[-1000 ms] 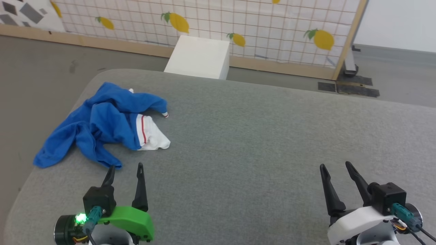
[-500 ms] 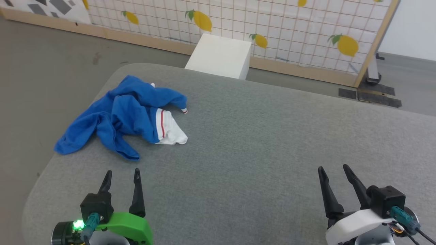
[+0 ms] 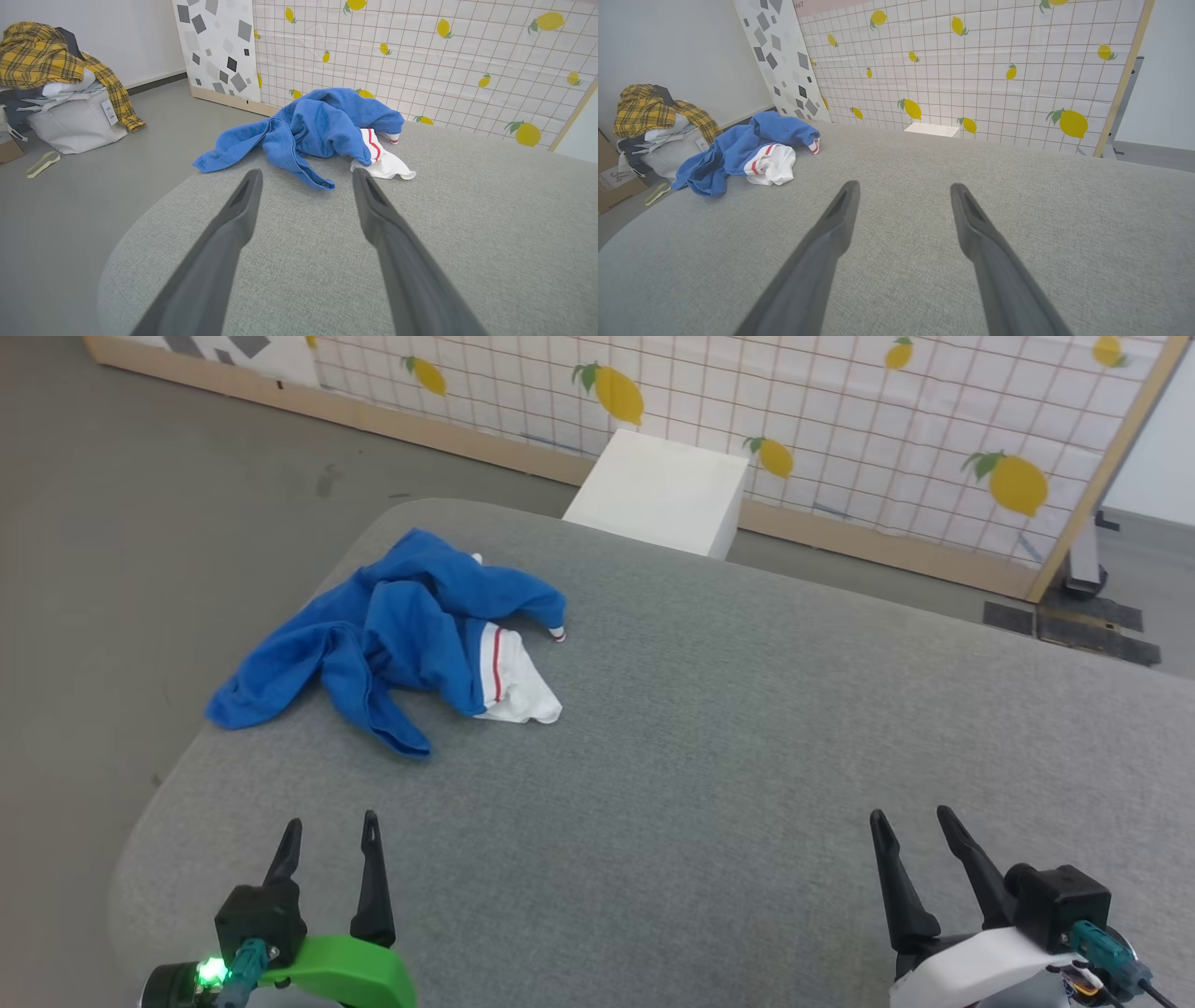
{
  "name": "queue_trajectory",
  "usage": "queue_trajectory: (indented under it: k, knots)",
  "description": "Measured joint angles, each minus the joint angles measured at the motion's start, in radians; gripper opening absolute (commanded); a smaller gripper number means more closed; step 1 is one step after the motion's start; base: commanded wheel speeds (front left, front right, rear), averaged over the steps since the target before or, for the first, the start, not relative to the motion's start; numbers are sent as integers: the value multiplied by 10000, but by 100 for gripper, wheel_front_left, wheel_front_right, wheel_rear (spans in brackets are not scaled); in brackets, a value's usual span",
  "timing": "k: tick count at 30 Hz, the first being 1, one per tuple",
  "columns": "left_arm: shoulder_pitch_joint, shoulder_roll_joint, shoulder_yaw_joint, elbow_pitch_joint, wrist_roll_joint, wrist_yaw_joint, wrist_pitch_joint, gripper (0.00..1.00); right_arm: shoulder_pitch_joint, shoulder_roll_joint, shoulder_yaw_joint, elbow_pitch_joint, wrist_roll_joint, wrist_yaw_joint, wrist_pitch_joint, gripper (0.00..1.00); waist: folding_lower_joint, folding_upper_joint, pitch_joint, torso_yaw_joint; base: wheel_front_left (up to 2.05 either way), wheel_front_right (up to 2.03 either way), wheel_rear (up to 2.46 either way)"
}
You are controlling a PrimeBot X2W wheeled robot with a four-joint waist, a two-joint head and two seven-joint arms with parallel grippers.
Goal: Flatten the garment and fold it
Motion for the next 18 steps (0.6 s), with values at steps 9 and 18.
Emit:
queue_trajectory:
  k: [9, 18]
  knots:
    - [109, 146, -82, 27, -100, 174, -176, 100, 26, 2, 33, 165, 173, 0, -130, 100, 0, 0, -15, 455, 0, 0, 0]
    - [263, 257, -92, 25, -257, 399, -385, 100, 40, 4, 36, 265, 372, 0, -219, 100, 0, 0, 1, 865, 0, 0, 0]
